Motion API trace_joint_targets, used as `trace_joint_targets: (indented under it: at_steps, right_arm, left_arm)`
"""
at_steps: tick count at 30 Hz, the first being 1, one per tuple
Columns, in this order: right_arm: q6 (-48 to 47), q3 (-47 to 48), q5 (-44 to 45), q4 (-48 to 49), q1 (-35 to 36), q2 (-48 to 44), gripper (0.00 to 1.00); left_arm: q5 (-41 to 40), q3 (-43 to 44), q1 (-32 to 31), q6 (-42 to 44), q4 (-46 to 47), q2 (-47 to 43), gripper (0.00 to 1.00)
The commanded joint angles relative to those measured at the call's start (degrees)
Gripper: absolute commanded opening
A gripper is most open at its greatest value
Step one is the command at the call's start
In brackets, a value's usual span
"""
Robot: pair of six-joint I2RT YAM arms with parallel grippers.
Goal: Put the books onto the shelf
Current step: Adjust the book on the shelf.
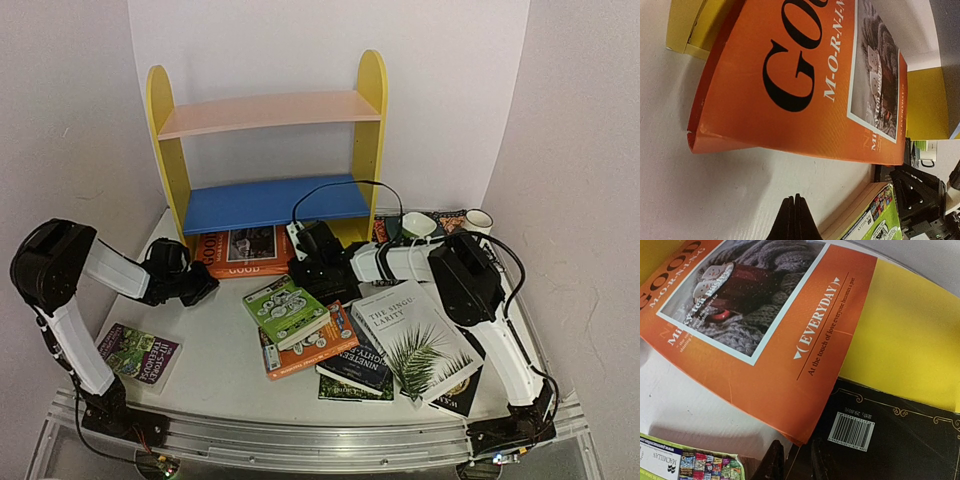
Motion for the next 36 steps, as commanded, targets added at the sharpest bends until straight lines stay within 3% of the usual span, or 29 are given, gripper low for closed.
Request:
trace_joint_targets:
  at_steps: [1, 11, 26, 36]
  right_arm:
    - [-2.0, 3.4, 1.0, -0.2, 0.3, 1.1, 0.21]
    - [-4.4, 7.0, 2.3, -0.2, 0.3, 3.4, 0.2]
    - [-5.8, 13.3, 3.0, -0.4, 0.3, 7.6, 0.21]
    - [-9.1, 11.1, -0.4, 1.1, 0.3, 6.9, 0.45]
  left_arm:
    - [-0.8, 1.9, 0.3, -1.7, 6.6, 1.9, 0.0]
    - [-2.4, 3.1, 0.4, -4.8, 13.7, 7.4, 0.0]
    - [-4.3, 5.6, 1.9, -4.7, 15.2, 9.5, 0.0]
    - [-3.7, 7.9, 2.8, -4.4, 15.6, 11.0, 0.0]
